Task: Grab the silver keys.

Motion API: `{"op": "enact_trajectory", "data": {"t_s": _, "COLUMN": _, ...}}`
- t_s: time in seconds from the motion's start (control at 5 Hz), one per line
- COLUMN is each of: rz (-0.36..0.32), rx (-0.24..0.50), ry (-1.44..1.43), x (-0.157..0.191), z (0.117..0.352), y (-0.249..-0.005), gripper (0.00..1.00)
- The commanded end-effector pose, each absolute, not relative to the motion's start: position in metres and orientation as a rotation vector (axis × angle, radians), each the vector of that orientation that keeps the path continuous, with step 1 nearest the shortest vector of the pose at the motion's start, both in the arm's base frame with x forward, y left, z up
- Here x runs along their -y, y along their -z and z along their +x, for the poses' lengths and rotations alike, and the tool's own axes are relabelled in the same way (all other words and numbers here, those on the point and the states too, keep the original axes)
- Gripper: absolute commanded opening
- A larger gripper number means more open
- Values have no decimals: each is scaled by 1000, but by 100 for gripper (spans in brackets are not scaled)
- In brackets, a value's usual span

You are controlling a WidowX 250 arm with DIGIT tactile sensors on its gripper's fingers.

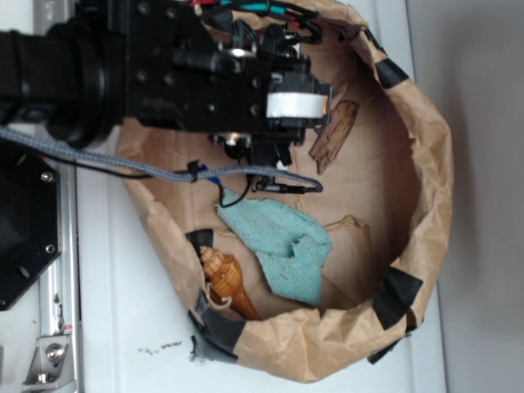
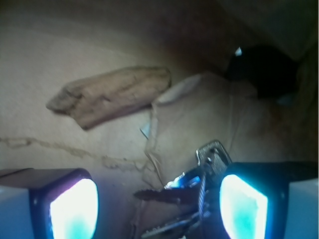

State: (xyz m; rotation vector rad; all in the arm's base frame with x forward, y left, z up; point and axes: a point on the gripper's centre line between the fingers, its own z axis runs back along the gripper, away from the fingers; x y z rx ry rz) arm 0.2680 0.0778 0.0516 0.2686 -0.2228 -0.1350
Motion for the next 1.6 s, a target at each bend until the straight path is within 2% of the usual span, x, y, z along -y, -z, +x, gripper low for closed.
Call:
{"op": "enact_trajectory", "data": {"t_s": 0.0, "rz": 300, "rx": 283, "ry": 106, "x": -86, "z": 271, "y": -74, "gripper": 100}}
{"op": "enact_trajectory", "data": {"t_s": 0.2, "rz": 298, "rx": 278, "ry": 107, "x": -85, "z": 269, "y": -76, "gripper": 100}}
{"op": "enact_trajectory", "data": {"t_s": 0.6, "rz": 333, "rx": 270, "ry": 103, "x": -86, "z": 273, "y": -64, "gripper": 100}}
{"op": "enact_trajectory", "data": {"t_s": 1.0, "rz": 348, "rx": 202, "ry": 103, "x": -95, "z": 267, "y": -44, "gripper": 100}}
{"op": "enact_trajectory", "data": {"t_s": 1.4, "rz": 372, "rx": 184, "ry": 82, "x": -102, "z": 274, "y": -32, "gripper": 100}}
